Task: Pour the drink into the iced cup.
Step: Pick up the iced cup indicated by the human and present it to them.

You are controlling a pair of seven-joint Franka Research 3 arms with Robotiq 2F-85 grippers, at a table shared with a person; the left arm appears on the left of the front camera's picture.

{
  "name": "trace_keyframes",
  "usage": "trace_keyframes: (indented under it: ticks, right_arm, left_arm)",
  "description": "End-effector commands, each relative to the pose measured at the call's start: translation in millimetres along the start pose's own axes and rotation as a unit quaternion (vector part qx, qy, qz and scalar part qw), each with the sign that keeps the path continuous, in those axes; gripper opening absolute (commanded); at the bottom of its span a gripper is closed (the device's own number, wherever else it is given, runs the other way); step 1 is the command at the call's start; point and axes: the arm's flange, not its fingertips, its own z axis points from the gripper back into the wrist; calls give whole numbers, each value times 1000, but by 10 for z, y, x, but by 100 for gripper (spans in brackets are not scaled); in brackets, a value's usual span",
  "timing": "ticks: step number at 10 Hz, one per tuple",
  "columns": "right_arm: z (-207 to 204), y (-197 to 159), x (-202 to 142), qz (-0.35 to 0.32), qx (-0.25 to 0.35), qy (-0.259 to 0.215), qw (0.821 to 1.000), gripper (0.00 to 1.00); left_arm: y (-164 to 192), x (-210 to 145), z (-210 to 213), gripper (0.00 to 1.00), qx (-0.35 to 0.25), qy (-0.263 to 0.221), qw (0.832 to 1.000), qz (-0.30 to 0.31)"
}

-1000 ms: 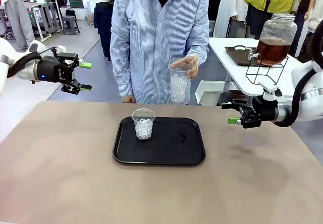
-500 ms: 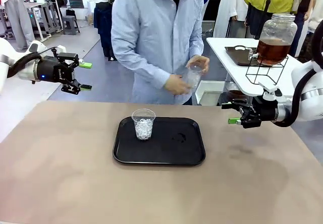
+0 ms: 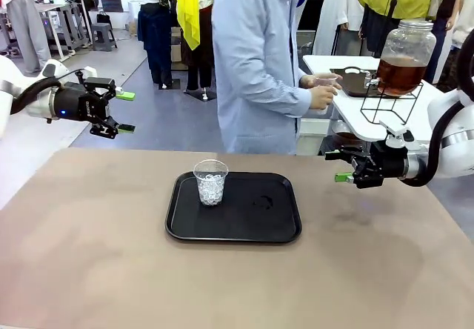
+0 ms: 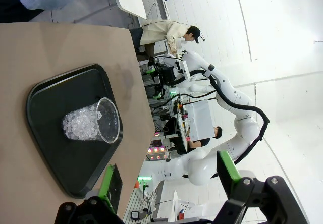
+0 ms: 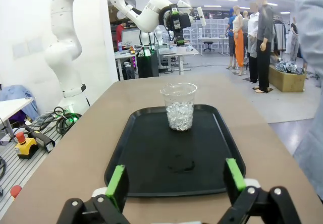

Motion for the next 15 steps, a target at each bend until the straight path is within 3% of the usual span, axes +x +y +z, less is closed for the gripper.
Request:
trace_keyframes:
  ticks: [1,15]
  right_arm:
    - [-10,-13,30,3,3,-2,1000,100]
    - [-10,-13,30,3,3,-2,1000,100]
  left_arm:
    - [-11,-9,3,100,1,-1,1000,-3]
    - [-11,-9,3,100,1,-1,1000,-3]
